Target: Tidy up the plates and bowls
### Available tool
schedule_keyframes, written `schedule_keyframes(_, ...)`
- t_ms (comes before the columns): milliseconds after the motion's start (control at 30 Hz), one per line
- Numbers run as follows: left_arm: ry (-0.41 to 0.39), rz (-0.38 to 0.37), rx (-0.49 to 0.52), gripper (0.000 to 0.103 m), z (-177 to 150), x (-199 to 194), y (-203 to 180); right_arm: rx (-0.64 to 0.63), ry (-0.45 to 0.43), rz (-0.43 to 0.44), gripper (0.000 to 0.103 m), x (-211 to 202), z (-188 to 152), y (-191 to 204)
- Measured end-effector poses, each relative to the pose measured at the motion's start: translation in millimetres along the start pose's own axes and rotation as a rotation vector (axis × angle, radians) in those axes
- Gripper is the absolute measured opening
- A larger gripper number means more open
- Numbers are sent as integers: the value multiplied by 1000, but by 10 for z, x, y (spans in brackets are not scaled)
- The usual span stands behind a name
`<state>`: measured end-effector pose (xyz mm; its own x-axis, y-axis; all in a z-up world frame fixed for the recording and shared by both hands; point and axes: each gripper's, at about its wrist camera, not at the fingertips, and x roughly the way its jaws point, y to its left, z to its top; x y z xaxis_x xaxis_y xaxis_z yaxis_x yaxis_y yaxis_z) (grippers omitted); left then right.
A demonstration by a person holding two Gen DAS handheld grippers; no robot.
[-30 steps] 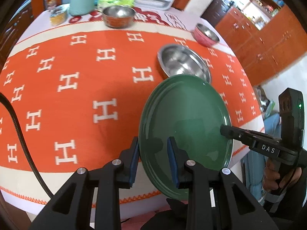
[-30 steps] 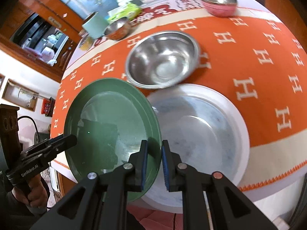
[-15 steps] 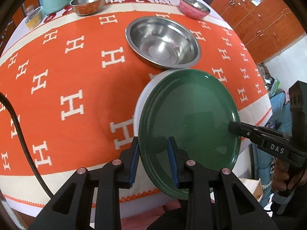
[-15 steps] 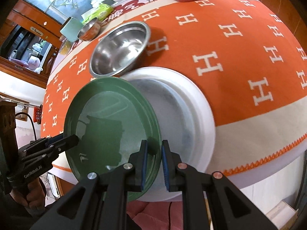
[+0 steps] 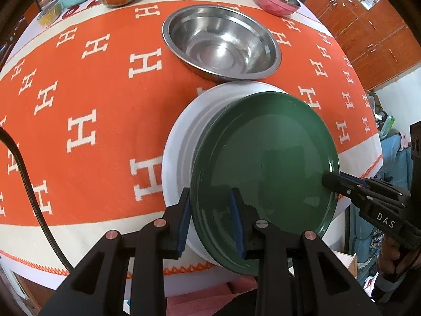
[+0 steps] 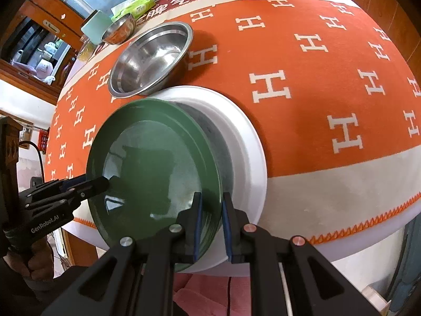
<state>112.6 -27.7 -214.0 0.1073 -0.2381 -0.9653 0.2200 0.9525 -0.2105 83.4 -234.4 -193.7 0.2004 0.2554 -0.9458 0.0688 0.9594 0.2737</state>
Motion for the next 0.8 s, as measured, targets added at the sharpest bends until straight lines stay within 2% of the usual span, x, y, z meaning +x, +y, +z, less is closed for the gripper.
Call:
schedule_keyframes(300,1,17,-9,26,34,46,-34,-28,-14,-19,14,4,16,10)
schedule_keyframes(500,9,22,32,28,39,49,-54,-17,-39,-60,17,-17,31,16)
schedule_keyframes(633,9,7,71,28,55,42,-56,24,-97,-21,17,-110,35,-10)
schedule_keyframes(800,-14,-30,135,30,53,-55,-45,56,-163,-27,17,-210,38,57)
